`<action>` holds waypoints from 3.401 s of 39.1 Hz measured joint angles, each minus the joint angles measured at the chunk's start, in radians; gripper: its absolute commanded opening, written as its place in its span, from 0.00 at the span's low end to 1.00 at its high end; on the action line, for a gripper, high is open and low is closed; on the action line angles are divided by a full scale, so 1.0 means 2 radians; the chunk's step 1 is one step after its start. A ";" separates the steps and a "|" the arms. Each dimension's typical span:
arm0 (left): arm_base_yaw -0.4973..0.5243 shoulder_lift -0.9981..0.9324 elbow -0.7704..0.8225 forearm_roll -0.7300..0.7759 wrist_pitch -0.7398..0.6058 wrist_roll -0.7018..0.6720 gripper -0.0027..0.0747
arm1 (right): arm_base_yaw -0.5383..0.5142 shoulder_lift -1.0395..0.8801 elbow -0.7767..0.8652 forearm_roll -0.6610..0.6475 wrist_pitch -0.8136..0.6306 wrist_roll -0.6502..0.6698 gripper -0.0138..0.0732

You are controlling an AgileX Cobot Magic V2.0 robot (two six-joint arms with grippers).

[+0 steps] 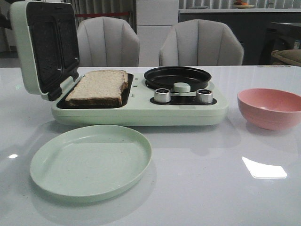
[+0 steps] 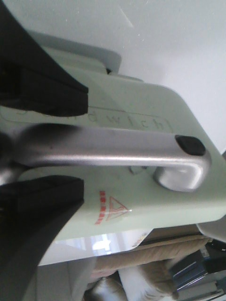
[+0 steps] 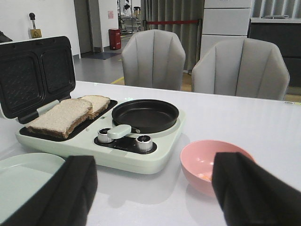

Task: Make breakfast with bread and shrimp
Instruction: 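Grasp the press lid handle with the left gripper and swing it down, then release the lid handle and raise the left gripper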

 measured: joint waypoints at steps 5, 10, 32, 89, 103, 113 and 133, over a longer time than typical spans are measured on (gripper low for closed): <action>-0.025 0.000 -0.001 -0.007 0.010 0.015 0.49 | 0.000 0.000 0.000 0.000 0.000 0.000 0.85; -0.057 0.000 -0.001 -0.010 0.013 0.028 0.49 | 0.000 0.000 0.000 0.000 0.000 0.000 0.85; -0.191 0.000 -0.001 0.105 -0.016 0.069 0.49 | 0.000 0.000 0.000 0.000 0.000 0.000 0.85; -0.191 -0.335 -0.024 0.543 0.047 -0.104 0.49 | 0.000 0.000 0.000 0.000 0.000 0.000 0.85; -0.191 -0.482 0.188 0.521 -0.054 -0.106 0.49 | 0.000 0.000 0.000 0.000 0.000 0.000 0.85; -0.191 -0.605 0.341 0.498 -0.124 -0.106 0.49 | 0.000 0.000 0.000 0.000 0.000 0.000 0.85; -0.191 -0.804 0.514 0.479 -0.174 -0.106 0.49 | 0.000 0.000 0.000 0.000 0.000 0.000 0.85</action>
